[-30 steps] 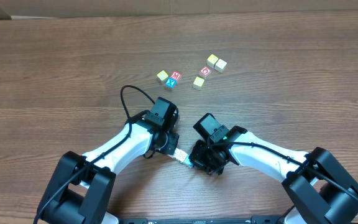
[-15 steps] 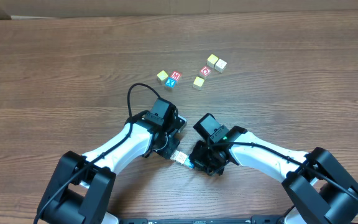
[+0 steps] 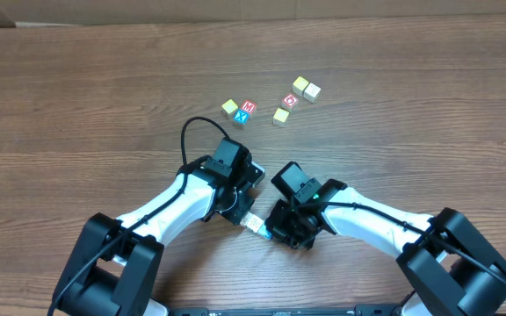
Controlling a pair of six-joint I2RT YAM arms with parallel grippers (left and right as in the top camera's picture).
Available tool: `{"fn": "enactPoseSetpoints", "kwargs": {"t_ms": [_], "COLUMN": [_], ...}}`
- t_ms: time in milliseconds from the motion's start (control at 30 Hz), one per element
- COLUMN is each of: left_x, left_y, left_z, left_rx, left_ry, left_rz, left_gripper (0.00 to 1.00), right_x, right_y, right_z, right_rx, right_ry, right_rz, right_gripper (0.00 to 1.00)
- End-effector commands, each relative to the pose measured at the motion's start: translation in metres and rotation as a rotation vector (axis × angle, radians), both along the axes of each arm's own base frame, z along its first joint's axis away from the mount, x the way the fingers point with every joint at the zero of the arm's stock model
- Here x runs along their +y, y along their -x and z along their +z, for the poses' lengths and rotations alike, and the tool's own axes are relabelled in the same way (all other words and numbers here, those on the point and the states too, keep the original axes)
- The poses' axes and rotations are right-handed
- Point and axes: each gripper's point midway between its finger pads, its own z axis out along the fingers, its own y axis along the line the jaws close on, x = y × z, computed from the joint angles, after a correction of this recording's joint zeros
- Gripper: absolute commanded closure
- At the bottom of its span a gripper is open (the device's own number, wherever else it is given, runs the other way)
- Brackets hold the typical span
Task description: Flip 5 blocks
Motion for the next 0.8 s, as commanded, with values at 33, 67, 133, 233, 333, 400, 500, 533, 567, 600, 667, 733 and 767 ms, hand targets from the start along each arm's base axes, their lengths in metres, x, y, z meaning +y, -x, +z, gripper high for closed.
{"fn": "enactPoseSetpoints", "kwargs": {"t_ms": [33,67,133,233,333,400,500,533,567,600,667,733,767], "left_x": [-0.014,-0.014,-0.013,-0.013,-0.013,-0.012,-0.010,-0.010,-0.009,-0.008,-0.007,-0.007,-0.007], "left_y": [0.013,0.013,0.014,0.013,0.013,0.013,0.017,0.018,0.020,0.022,0.024,0.025,0.025], "left_z": [-0.003,-0.004,-0.004,-0.004,-0.005,-0.007,-0.016,-0.020,-0.024,-0.028,-0.035,-0.039,-0.039], "left_rx": [0.054,0.054,0.056,0.055,0.055,0.058,0.088,0.099,0.113,0.125,0.145,0.153,0.154], "left_ry": [0.062,0.061,0.061,0.060,0.057,0.050,0.035,0.030,0.023,0.017,0.010,0.007,0.007], "left_rz": [-0.048,-0.048,-0.048,-0.048,-0.049,-0.047,-0.048,-0.051,-0.050,-0.051,-0.052,-0.052,-0.052], "left_gripper": [0.96,0.96,0.96,0.96,0.96,0.96,0.96,0.96,0.96,0.96,0.96,0.96,0.96], "right_x": [0.018,0.019,0.019,0.019,0.019,0.019,0.020,0.020,0.020,0.020,0.020,0.020,0.020], "right_y": [-0.002,-0.001,-0.001,-0.001,-0.001,-0.001,0.000,0.000,0.000,0.000,0.000,0.000,0.000], "right_z": [0.007,0.007,0.007,0.007,0.007,0.007,0.007,0.007,0.007,0.007,0.007,0.007,0.007], "right_rx": [-0.020,-0.021,-0.022,-0.022,-0.021,-0.020,-0.017,-0.012,-0.009,-0.007,-0.007,-0.006,-0.006], "right_ry": [-0.042,-0.042,-0.044,-0.044,-0.044,-0.044,-0.047,-0.048,-0.047,-0.046,-0.046,-0.046,-0.046], "right_rz": [-0.001,0.001,0.002,0.002,0.002,0.002,0.003,-0.002,-0.007,-0.012,-0.013,-0.013,-0.013], "right_gripper": [0.96,0.96,0.96,0.96,0.96,0.96,0.96,0.96,0.96,0.96,0.96,0.96,0.96]}}
